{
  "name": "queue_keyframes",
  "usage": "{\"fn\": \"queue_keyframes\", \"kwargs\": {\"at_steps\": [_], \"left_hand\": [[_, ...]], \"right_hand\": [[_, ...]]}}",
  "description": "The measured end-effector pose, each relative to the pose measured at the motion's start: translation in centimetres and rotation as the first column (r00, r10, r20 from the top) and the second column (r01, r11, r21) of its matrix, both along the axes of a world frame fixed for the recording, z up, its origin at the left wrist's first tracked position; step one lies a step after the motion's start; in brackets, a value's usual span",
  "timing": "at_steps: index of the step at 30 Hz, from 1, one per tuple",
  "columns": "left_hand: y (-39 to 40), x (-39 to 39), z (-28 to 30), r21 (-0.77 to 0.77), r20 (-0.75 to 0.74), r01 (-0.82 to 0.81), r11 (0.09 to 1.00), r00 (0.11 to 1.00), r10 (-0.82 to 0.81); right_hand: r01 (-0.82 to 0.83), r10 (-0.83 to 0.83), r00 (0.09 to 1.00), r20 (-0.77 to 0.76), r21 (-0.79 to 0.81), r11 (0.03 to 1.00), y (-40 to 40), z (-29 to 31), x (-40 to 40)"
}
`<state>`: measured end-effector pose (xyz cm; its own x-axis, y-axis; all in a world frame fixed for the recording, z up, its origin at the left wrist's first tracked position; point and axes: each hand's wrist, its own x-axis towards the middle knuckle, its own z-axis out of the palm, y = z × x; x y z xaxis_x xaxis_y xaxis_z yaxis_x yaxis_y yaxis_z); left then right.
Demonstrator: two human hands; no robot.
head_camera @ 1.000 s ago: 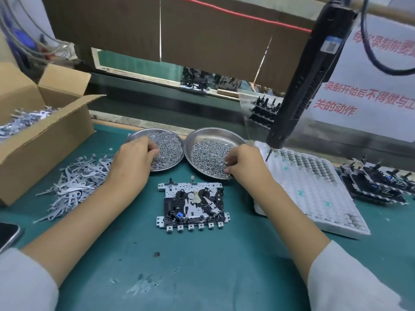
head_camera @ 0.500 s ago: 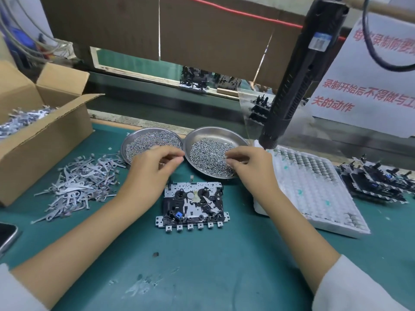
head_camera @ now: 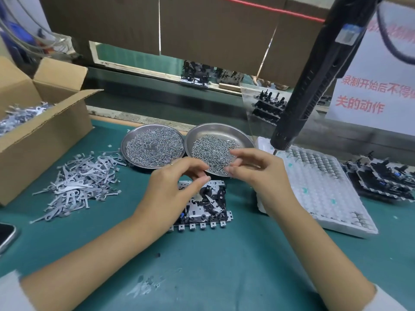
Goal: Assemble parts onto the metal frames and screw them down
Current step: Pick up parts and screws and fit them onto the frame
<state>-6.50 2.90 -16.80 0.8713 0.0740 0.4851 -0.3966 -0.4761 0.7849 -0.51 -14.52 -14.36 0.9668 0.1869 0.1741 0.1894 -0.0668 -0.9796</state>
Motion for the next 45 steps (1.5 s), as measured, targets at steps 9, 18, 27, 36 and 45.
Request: {"fn": "queue_keyframes", "kwargs": {"at_steps": [9, 18, 27, 36, 45], "left_hand": [[-1.2, -0.9, -1.1, 0.069, 0.125, 0.022, 0.997, 0.992, -0.031], [-1.3, -0.6, -1.9, 0.241, 0.336, -0.046, 0.969, 0.941, -0.038], [-0.9, -0.1, -2.1, 0.438, 0.483, -0.160, 0.884, 0.872, -0.081], [-0.9, -0.1, -2.1, 0.404, 0.514, -0.143, 0.904, 0.853, -0.095], [-1.5, -0.7, -1.7, 0.209, 0.331, -0.019, 0.978, 0.942, -0.052]], "right_hand": [[-0.103, 0.114, 0.989, -0.098, 0.112, 0.988, -0.5, -0.8, -2.8], [-0.065, 0.093, 0.983, -0.159, 0.171, 0.983, 0.1, -1.4, -3.3], [-0.014, 0.027, 0.992, -0.126, 0.099, 0.995, 0.5, -1.6, -3.7], [-0.006, 0.012, 0.996, -0.085, 0.078, 0.997, 0.7, -1.8, -3.9], [-0.056, 0.060, 0.995, -0.074, 0.059, 0.997, 0.0, -0.3, -3.5]]}}
